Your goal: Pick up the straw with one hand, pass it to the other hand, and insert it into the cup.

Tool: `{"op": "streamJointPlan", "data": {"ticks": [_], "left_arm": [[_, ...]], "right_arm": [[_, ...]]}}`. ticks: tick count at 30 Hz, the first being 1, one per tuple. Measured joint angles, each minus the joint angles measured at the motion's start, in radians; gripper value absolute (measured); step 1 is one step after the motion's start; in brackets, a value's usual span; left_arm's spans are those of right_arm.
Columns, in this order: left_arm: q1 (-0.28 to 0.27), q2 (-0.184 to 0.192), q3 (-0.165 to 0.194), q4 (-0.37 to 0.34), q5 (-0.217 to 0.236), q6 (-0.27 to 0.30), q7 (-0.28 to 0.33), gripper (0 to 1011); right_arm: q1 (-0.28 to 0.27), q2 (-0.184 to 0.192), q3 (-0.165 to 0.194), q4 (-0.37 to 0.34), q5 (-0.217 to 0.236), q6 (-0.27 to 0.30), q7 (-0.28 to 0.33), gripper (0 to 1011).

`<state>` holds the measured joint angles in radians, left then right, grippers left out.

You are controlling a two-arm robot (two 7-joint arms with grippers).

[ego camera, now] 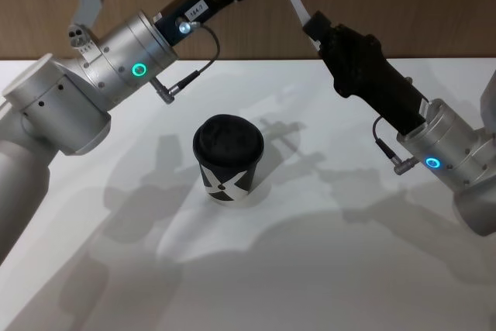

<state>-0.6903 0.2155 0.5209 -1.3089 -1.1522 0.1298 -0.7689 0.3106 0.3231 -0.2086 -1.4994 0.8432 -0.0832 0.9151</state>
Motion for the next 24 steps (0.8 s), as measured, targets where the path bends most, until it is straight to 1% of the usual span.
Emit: {"op": "streamJointPlan", "data": {"ticks": [1, 2, 4, 5, 9, 10, 11, 12, 14, 15, 16, 18, 19, 20, 21, 22, 23, 24], "left_arm": [[-0.001, 0.000, 0.001, 0.001, 0.000, -0.003, 0.000, 824], [-0.002, 0.000, 0.001, 0.001, 0.000, -0.005, 0.000, 812], [-0.003, 0.000, 0.002, 0.002, 0.000, -0.010, 0.000, 730], [-0.003, 0.000, 0.002, 0.002, 0.000, -0.010, 0.000, 730], [-0.004, 0.000, 0.002, 0.002, -0.002, -0.020, 0.000, 570], [-0.004, 0.000, 0.002, 0.002, -0.002, -0.020, 0.000, 570], [-0.004, 0.001, 0.002, 0.002, -0.003, -0.022, 0.000, 547], [-0.004, 0.001, 0.002, 0.002, -0.003, -0.024, 0.000, 488], [-0.004, 0.002, 0.003, 0.001, -0.005, -0.027, 0.001, 415], [-0.004, 0.002, 0.003, 0.001, -0.005, -0.028, 0.001, 361], [-0.004, 0.004, 0.004, -0.001, -0.006, -0.030, 0.002, 361], [-0.004, 0.005, 0.004, -0.002, -0.006, -0.032, 0.004, 301], [-0.004, 0.006, 0.005, -0.003, -0.006, -0.034, 0.006, 242], [-0.004, 0.007, 0.006, -0.003, -0.006, -0.036, 0.007, 224], [-0.004, 0.008, 0.006, -0.004, -0.006, -0.037, 0.008, 180], [-0.004, 0.008, 0.007, -0.005, -0.006, -0.038, 0.009, 180], [-0.004, 0.009, 0.008, -0.006, -0.005, -0.040, 0.011, 133], [-0.003, 0.011, 0.009, -0.007, -0.005, -0.042, 0.012, 116]], "right_arm": [[0.000, 0.000, 0.000, 0.000, 0.000, 0.000, 0.000, 6], [0.000, 0.000, 0.000, 0.000, 0.000, 0.000, 0.000, 6], [0.000, 0.000, 0.000, 0.000, 0.000, 0.000, 0.000, 6], [0.000, 0.000, 0.000, 0.000, 0.000, 0.000, 0.000, 6], [0.000, 0.000, 0.000, 0.000, 0.000, 0.000, 0.000, 6], [0.000, 0.000, 0.000, 0.000, 0.000, 0.000, 0.000, 6], [0.000, 0.000, 0.000, 0.000, 0.000, 0.000, 0.000, 6], [0.000, 0.000, 0.000, 0.000, 0.000, 0.000, 0.000, 6], [0.000, 0.000, 0.000, 0.000, 0.000, 0.000, 0.000, 6], [0.000, 0.000, 0.000, 0.000, 0.000, 0.000, 0.000, 6], [0.000, 0.000, 0.000, 0.000, 0.000, 0.000, 0.000, 6], [0.000, 0.000, 0.000, 0.000, 0.000, 0.000, 0.000, 6], [0.000, 0.000, 0.000, 0.000, 0.000, 0.000, 0.000, 6], [0.000, 0.000, 0.000, 0.000, 0.000, 0.000, 0.000, 6], [0.000, 0.000, 0.000, 0.000, 0.000, 0.000, 0.000, 6], [0.000, 0.000, 0.000, 0.000, 0.000, 0.000, 0.000, 6], [0.000, 0.000, 0.000, 0.000, 0.000, 0.000, 0.000, 6], [0.000, 0.000, 0.000, 0.000, 0.000, 0.000, 0.000, 6]]}}
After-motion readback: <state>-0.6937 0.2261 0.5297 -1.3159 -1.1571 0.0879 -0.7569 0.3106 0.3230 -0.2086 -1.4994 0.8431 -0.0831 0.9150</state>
